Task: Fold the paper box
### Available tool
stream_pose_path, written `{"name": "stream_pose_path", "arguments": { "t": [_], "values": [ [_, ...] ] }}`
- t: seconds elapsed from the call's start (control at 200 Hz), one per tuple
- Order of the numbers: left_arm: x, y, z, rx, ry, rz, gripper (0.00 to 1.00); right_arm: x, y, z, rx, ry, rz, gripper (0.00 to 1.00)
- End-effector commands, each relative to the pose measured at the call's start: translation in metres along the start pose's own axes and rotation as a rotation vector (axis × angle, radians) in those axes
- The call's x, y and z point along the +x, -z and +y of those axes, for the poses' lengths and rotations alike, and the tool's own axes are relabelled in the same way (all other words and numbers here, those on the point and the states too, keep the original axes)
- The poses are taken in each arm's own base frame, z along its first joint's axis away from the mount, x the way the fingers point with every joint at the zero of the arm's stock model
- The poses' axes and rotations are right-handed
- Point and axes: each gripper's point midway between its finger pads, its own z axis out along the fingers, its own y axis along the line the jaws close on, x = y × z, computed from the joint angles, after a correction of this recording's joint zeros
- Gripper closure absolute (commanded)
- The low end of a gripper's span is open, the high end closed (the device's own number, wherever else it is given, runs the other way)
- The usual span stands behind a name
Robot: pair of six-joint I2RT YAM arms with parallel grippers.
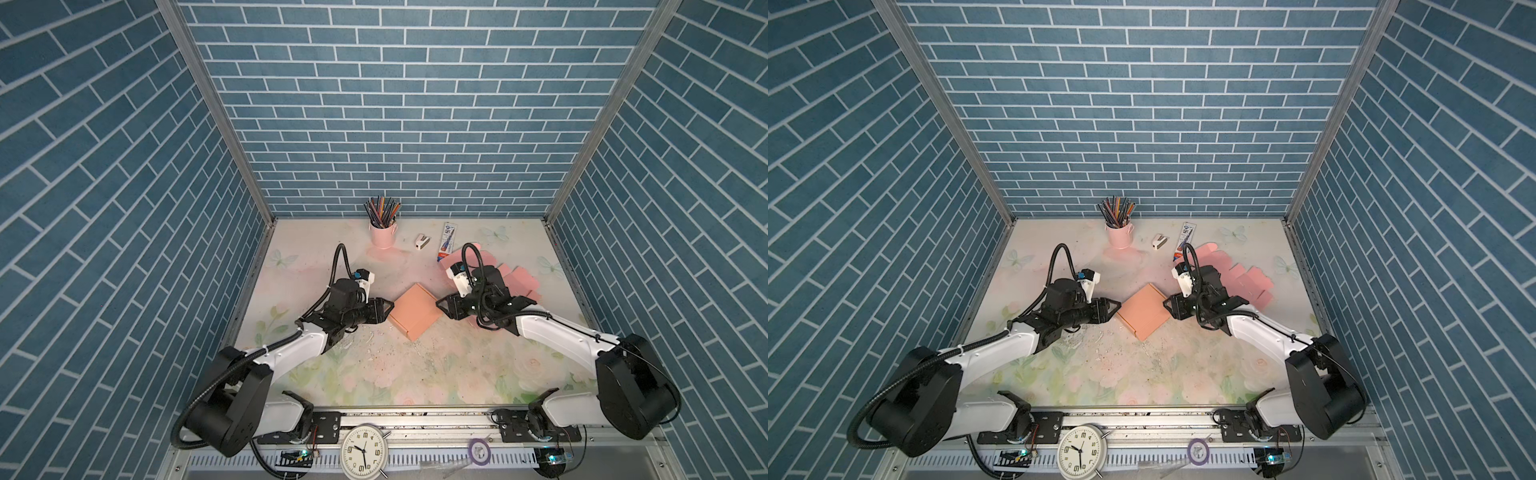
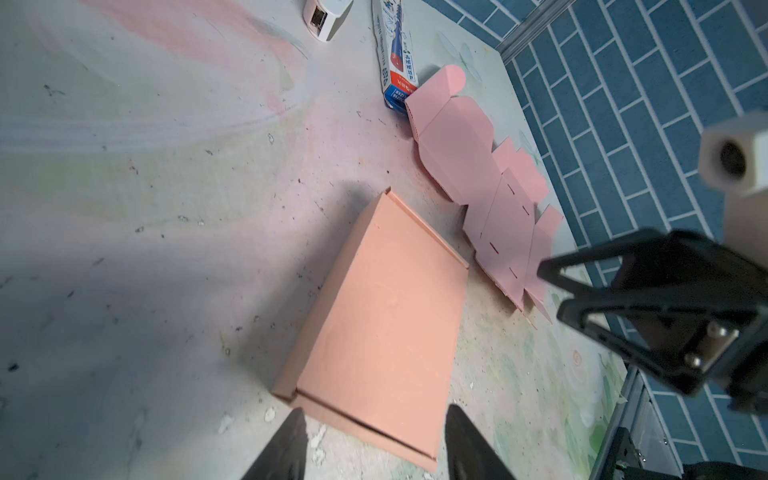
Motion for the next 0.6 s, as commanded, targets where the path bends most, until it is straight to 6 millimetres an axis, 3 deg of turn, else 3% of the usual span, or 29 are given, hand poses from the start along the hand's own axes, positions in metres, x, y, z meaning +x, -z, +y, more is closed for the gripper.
{"name": "stream_pose_path", "arguments": {
  "t": [0.0,0.19,0.595],
  "values": [
    [-0.01,-0.01,-0.004,0.059,-0.046,0.03,0.45,0.02,-0.001,0.005,0.003,-0.03,0.025,0.54],
    [-0.009,-0.029,0.004,0.064,-0.033,0.062,0.45,0.042,-0.017,0.01,-0.033,-0.05,0.067,0.58],
    [0.024,-0.039,0.0,0.084,-0.015,0.106,0.45,0.046,-0.044,-0.002,-0.007,-0.052,0.095,0.63]
  ]
}}
